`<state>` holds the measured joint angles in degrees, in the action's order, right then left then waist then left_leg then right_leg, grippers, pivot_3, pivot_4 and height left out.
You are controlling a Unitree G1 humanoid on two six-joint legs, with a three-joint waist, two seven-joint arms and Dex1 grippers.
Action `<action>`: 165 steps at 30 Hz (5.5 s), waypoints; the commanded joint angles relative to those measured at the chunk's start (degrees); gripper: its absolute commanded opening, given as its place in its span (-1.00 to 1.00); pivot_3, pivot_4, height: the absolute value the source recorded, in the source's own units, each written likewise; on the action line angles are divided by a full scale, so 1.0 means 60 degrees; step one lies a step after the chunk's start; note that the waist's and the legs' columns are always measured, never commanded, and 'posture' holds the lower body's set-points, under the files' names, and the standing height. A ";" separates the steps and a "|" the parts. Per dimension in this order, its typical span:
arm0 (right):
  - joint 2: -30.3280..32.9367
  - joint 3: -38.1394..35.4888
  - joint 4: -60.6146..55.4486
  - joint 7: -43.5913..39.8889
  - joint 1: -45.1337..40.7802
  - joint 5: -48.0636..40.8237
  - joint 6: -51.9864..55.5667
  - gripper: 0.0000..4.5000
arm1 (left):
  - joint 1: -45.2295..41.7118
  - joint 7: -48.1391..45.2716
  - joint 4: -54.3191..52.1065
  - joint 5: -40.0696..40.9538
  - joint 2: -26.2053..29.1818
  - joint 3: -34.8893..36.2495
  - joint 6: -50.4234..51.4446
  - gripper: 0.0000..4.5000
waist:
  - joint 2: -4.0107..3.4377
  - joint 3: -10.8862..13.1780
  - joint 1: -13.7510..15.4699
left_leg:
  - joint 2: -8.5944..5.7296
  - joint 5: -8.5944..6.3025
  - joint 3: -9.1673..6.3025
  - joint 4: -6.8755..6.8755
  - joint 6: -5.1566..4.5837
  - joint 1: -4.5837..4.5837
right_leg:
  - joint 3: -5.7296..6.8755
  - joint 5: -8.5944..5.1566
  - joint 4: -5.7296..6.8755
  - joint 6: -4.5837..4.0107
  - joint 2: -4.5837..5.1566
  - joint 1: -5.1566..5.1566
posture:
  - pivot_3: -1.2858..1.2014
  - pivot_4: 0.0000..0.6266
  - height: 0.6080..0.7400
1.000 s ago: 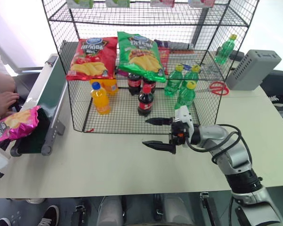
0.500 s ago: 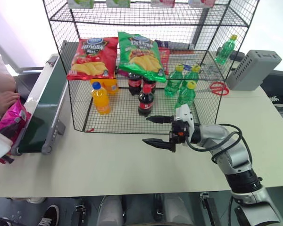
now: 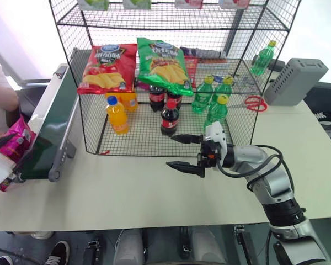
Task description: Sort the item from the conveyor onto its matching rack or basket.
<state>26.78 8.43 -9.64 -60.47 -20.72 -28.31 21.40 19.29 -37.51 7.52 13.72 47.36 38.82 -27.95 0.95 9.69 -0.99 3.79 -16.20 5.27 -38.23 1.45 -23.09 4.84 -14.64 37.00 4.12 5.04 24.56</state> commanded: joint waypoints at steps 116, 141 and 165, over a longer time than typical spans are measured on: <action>0.1159 -0.1473 -0.0453 -0.1204 0.0688 -0.3542 0.3519 1.00 | -0.5771 -0.0116 -0.3830 1.6537 -0.0491 -0.2812 1.3933 -0.96 | 0.0027 -0.0017 0.0230 | -0.0022 0.0026 -0.0069 -0.0003 0.0039 0.0041 | -0.0012 -0.0013 0.0028 -0.0024 -0.0027 -0.0049 | 0.03 -0.52 1.00; 0.0106 -0.1792 -0.0545 -0.0673 -0.0212 -0.5593 0.5177 1.00 | -0.8500 0.0377 -0.1417 1.6547 -0.2560 -0.2872 1.5995 -0.96 | 0.0033 -0.0016 0.0244 | -0.0015 0.0035 -0.0082 -0.0008 0.0052 0.0033 | -0.0011 -0.0012 0.0021 -0.0022 -0.0045 -0.0053 | 0.03 -0.52 1.00; 0.0529 -0.0806 -0.0692 -0.0527 -0.0086 -0.4380 0.5030 -0.72 | -0.8227 0.0840 -0.1296 1.6547 -0.2415 -0.2688 1.5592 -1.00 | 0.0035 -0.0016 0.0264 | -0.0015 0.0035 -0.0092 -0.0008 0.0051 0.0029 | -0.0011 -0.0012 0.0018 -0.0023 -0.0045 -0.0052 | 0.03 -0.52 1.00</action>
<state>30.27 3.69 -13.63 -63.48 -20.78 -56.02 53.71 -29.57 -32.06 0.64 111.76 33.32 21.10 65.94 1.16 9.60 0.59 3.70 -15.99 4.73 -38.28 1.75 -22.92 4.78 -14.71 37.10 3.98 4.77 24.25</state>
